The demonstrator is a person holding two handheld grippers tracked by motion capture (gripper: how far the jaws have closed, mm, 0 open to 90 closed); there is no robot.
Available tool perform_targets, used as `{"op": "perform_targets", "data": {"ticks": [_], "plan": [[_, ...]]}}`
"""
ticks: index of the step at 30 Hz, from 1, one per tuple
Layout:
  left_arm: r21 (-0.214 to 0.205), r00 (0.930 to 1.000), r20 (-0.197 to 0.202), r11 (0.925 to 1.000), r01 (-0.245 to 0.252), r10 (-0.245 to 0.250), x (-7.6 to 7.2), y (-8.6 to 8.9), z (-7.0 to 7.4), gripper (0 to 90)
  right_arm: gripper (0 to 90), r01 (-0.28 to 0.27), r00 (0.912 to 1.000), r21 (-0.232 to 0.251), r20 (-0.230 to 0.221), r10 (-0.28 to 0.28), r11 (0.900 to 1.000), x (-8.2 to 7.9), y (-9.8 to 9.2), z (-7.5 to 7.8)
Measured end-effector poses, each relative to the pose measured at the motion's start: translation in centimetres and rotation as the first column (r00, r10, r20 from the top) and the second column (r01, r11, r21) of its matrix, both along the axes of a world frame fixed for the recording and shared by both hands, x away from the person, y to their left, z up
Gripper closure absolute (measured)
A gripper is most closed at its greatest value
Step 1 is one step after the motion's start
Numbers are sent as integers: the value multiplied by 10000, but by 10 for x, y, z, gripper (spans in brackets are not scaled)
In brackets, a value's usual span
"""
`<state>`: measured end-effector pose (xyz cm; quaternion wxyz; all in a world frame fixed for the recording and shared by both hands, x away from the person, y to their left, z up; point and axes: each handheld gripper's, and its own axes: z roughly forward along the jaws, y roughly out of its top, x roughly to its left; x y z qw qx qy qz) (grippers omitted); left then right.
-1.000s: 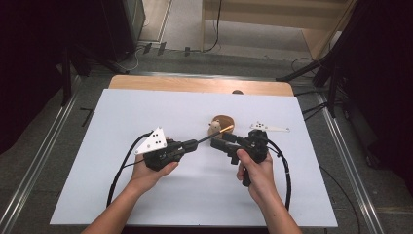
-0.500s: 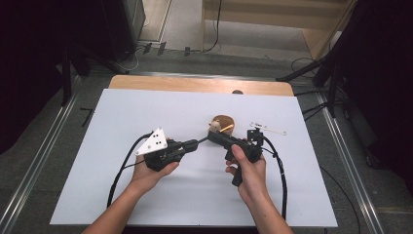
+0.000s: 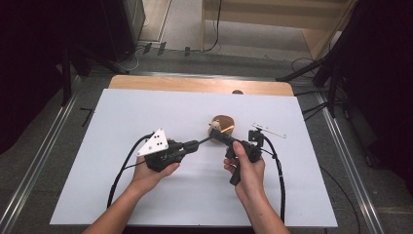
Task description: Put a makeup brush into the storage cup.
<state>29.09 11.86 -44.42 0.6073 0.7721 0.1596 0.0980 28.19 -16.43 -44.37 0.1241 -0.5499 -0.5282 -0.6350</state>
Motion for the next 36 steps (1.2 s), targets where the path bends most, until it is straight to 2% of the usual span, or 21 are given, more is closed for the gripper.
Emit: {"op": "perform_targets", "data": {"ticks": [5, 8, 9, 10, 11, 13, 15, 17, 20, 23, 26, 32, 36], "plan": [[-16, 10000, 13, 10000, 18, -18, 0, 1, 0, 865, 665, -75, 10000, 146, -61, 76, 9999, 2, -1, -1], [-56, 10000, -23, 10000, 39, -39, -1, 1, 1, 865, 741, -102, 9999, 182, -61, 103, 9998, 3, -2, -2], [42, 10000, -47, 10000, 19, -19, -1, 1, 1, 863, 762, -135, 9999, 294, 14, 134, 9995, 3, -3, -2], [50, 9999, -117, 10000, 5, -5, -2, 0, 0, 853, 819, -253, 9997, 515, 65, 250, 9984, 4, -3, -2], [21, 9996, -270, 10000, -68, 68, -2, 0, 0, 773, 839, -194, 9998, 532, 110, 188, 9984, 3, -3, -1], [47, 9989, -408, 9997, -230, 232, -1, 0, 0, 551, 841, -47, 9997, 592, 229, 34, 9982, 2, -4, 1], [-9, 9983, -383, 9991, -435, 434, -2, 3, 1, 447, 841, 35, 9995, 537, 327, -53, 9986, 2, -6, 2], [-93, 9974, -458, 9984, -555, 551, -1, 5, 2, 374, 841, 171, 9988, 341, 444, -186, 9993, 2, -9, 3], [-7, 9956, -482, 9968, -802, 801, -1, 9, 4, 291, 841, 332, 9977, 31, 591, -333, 9994, 1, -12, 4], [23, 9954, -547, 9969, -781, 781, -2, 11, 3, 249, 841, 547, 9949, -436, 870, -508, 9976, 1, -15, 6], [54, 9943, -638, 9963, -853, 854, -3, 12, 3, 210, 841, 757, 9918, -662, 1084, -682, 9949, -1, -18, 9], [221, 9912, -750, 9939, -1081, 1095, -2, 18, 1, 103, 841, 1103, 9818, -1517, 1703, -840, 9823, -4, -19, 17], [232, 9922, -816, 9954, -928, 944, -3, 22, 1, 13, 841, 1252, 9767, -1868, 1958, -880, 9744, -5, -20, 20]]}}
